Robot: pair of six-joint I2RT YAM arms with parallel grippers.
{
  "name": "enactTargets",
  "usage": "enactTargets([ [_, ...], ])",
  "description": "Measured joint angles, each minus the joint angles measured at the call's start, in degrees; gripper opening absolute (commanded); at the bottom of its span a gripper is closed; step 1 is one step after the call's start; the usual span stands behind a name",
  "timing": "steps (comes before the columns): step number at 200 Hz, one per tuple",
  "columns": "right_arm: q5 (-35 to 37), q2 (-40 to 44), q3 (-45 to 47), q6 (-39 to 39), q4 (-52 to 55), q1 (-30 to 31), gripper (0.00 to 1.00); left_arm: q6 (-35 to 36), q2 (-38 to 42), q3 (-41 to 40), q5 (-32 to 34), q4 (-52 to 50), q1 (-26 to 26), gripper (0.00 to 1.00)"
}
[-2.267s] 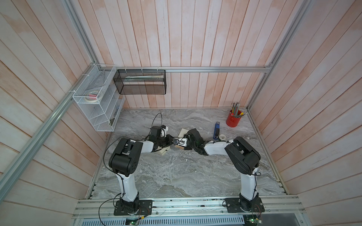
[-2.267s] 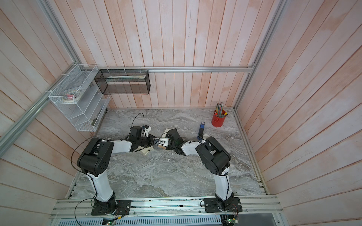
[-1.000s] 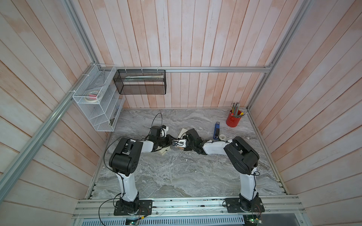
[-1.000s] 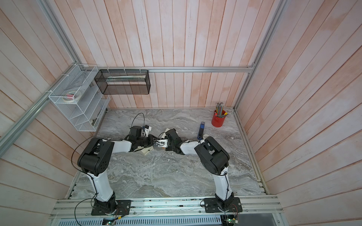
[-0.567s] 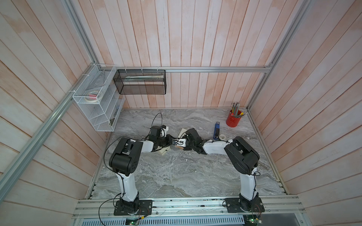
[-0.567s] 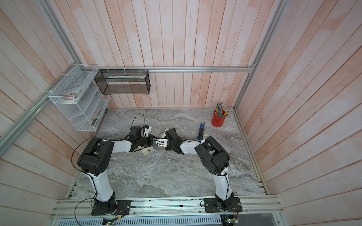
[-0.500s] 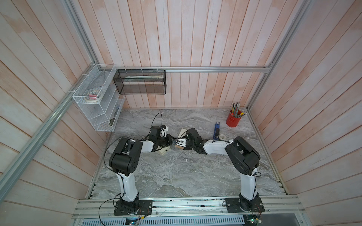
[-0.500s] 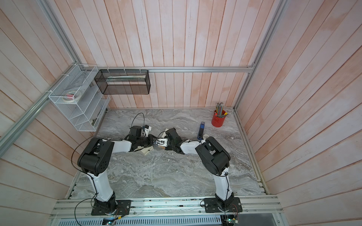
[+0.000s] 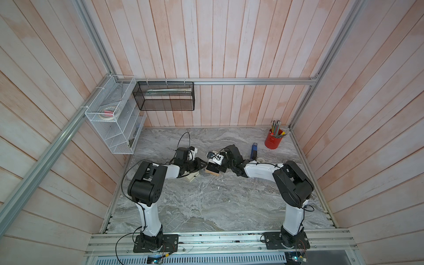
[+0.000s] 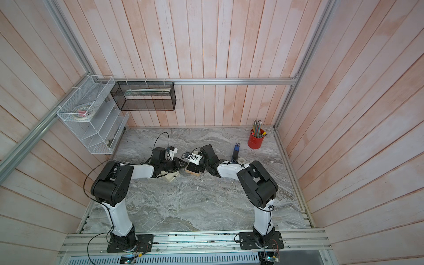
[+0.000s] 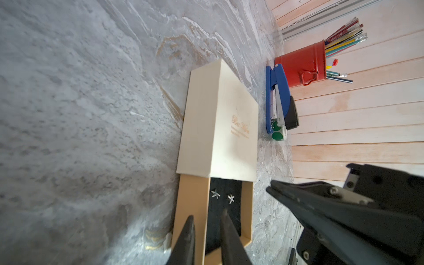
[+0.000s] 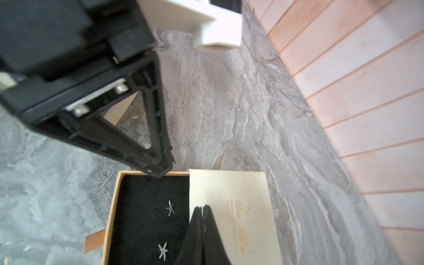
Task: Place the earrings into the drawer-style jewelry box
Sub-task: Insert the earring into the inner lining.
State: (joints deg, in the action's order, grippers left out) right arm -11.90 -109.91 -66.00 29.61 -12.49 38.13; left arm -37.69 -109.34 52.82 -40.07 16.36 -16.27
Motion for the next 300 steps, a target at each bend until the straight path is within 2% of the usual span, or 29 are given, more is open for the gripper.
enactTargets([
  [46,-4.7,0.0,-12.63,-20.92,10.8,-3.41,0.0,0.02,0.0,-0.22,-0.24,0.0,0.0,0.22],
  [91,-8.87,-1.25,-20.5,-31.54,21.24,-3.74,0.0,0.17,0.0,-0.22,-0.26,-0.04,-0.04,0.22],
  [129,-9.6,-9.53,-31.28,-32.52,33.33,-2.78,0.0,0.15,0.0,-0.35,-0.33,0.02,-0.87,0.22],
  [169,-8.37,-13.7,-32.65,-32.52,41.46,-2.21,0.0,-0.09,0.0,-0.5,-0.7,0.57,-2.51,0.21],
  [300,-7.06,-16.31,-34.77,-31.34,48.06,-2.19,0.0,-0.24,-0.04,-0.57,-1.51,0.79,-2.89,0.2],
])
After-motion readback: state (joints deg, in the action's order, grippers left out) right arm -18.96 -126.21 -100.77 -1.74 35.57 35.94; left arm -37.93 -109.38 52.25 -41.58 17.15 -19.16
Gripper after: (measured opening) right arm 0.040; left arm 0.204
